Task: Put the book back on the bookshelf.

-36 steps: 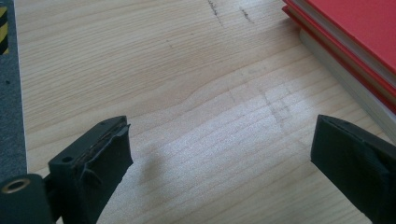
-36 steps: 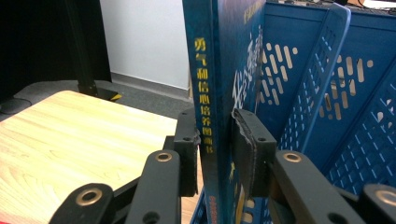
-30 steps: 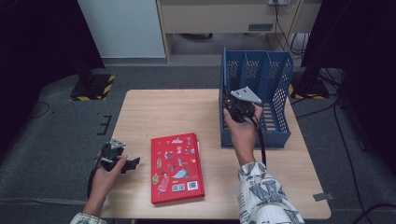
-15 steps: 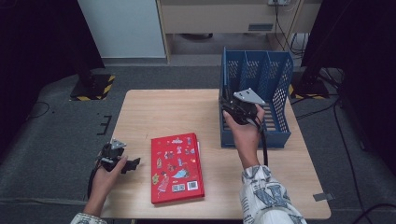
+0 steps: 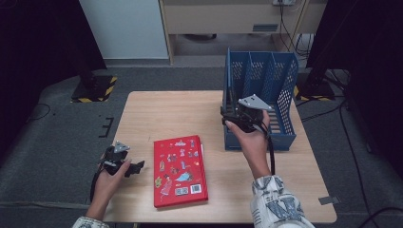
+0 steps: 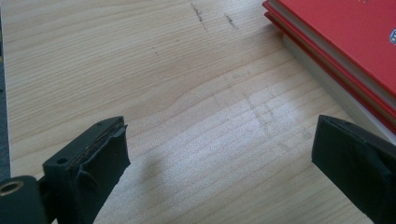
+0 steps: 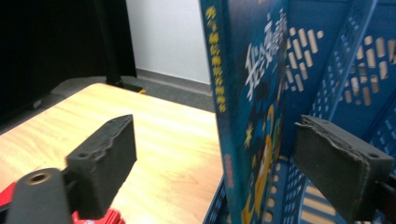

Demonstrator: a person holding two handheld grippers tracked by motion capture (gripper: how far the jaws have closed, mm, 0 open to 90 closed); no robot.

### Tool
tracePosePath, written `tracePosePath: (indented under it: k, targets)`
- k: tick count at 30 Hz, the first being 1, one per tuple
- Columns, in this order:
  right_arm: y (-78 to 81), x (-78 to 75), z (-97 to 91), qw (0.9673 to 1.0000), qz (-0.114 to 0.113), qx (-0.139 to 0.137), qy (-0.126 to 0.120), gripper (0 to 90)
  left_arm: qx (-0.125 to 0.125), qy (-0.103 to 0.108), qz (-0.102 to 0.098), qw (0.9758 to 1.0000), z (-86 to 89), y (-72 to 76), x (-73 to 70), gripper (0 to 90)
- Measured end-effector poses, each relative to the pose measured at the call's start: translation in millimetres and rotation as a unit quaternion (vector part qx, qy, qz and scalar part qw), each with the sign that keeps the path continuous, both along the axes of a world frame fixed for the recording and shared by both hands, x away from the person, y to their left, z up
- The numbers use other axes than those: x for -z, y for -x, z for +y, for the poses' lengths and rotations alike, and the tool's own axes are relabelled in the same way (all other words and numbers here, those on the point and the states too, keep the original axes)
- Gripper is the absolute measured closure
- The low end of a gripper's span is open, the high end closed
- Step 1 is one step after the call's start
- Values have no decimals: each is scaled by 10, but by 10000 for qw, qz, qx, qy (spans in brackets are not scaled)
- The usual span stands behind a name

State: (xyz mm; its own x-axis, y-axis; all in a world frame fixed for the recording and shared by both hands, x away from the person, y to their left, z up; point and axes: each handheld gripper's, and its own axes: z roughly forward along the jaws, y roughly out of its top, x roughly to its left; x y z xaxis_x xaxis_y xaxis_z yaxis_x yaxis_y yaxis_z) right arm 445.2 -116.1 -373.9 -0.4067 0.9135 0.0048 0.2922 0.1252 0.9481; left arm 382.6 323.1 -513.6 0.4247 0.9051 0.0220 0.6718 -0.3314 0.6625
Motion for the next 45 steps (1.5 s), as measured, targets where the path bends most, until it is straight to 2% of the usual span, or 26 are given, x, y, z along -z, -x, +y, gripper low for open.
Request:
tracePosePath:
  k: [7, 11, 23, 28, 30, 32, 33, 34, 39, 45]
  targets:
    - [91, 27, -36, 9998, 98, -188, -55, 98, 4, 52, -27, 10000, -2, 13, 2, 31]
    - [159, 20, -77, 9996, 55, -235, -144, 91, 66, 80, -61, 9999, -14, 25, -11, 33]
    - [319, 171, -152, 9977, 242, -602, -173, 69, 188, 146, -235, 9994, -41, 47, -26, 37]
    - [434, 262, -163, 9970, 291, -708, -112, 97, 252, 166, -256, 9992, -65, 63, -19, 37]
    - [478, 297, -168, 9963, 379, -769, -8, 170, 300, 218, -275, 9989, -77, 68, -23, 37]
    - [517, 337, -175, 9955, 405, -855, 47, 171, 371, 236, -336, 9985, -98, 73, -40, 38]
    - [536, 364, -183, 9950, 441, -892, 34, 175, 391, 270, -352, 9982, -103, 73, -47, 38]
    - [548, 378, -186, 9949, 456, -902, 36, 180, 406, 389, -387, 9977, -112, 73, -56, 38]
    - [633, 494, -190, 9935, 526, -1001, 95, 230, 545, 366, -449, 9968, -157, 98, -76, 38]
    - [726, 649, -63, 9902, 686, -1212, 142, 257, 569, 346, -533, 9964, -209, 126, -109, 43]
